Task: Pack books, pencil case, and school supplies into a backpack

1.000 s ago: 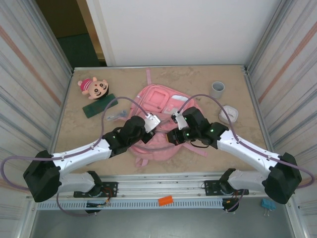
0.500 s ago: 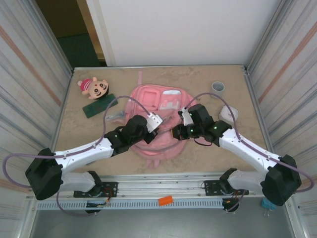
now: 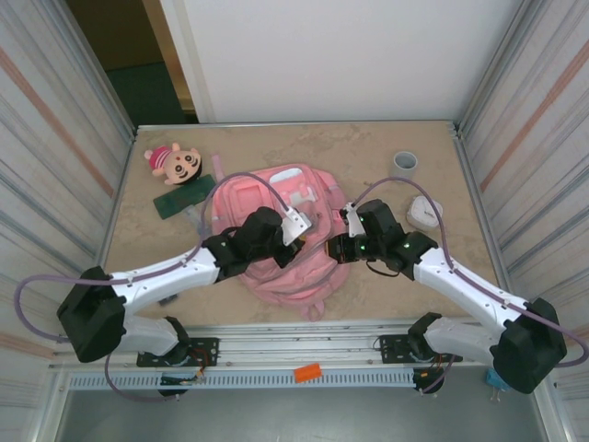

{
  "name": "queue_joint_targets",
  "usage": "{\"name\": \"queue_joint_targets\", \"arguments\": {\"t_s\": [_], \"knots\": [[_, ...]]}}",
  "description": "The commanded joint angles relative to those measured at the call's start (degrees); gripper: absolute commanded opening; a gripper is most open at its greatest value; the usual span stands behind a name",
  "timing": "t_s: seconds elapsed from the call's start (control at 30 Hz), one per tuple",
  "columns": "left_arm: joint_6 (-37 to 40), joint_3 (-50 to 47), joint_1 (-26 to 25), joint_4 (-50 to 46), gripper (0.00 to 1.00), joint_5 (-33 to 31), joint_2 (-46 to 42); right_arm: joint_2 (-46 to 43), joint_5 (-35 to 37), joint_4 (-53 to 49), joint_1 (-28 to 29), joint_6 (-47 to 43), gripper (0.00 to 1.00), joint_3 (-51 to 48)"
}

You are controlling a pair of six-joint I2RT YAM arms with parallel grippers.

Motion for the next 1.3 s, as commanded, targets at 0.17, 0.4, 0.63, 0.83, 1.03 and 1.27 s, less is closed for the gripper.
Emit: {"name": "queue_joint_targets", "arguments": {"t_s": [0.17, 0.4, 0.63, 0.83, 1.03, 1.27], "knots": [[-4.8, 8.1, 1.4, 8.3, 0.00, -6.0, 2.8, -1.0, -9.9, 2.0, 4.6, -3.9, 0.00, 2.7], [-4.6, 6.5, 1.7, 10.3, 0.00, -3.2, 2.1, 0.4, -9.9, 3.0, 4.3, -2.9, 0.23, 2.7], [4.0, 0.8, 3.1, 12.9, 0.00, 7.5, -3.4, -8.6, -9.2, 7.7, -6.6, 7.4, 0.55, -4.5], [12.0, -4.2, 5.7, 16.2, 0.00, 20.4, -7.3, -10.9, -12.2, 15.2, -12.6, 15.4, 0.65, -10.2], [15.7, -4.6, 6.1, 15.6, 0.00, 25.0, -8.3, -3.1, -16.1, 25.8, -11.7, 21.7, 0.67, -10.8], [17.1, -4.6, 6.1, 15.2, 0.00, 23.2, -6.8, 4.4, -14.8, 34.4, -6.5, 24.2, 0.44, -8.1]]}}
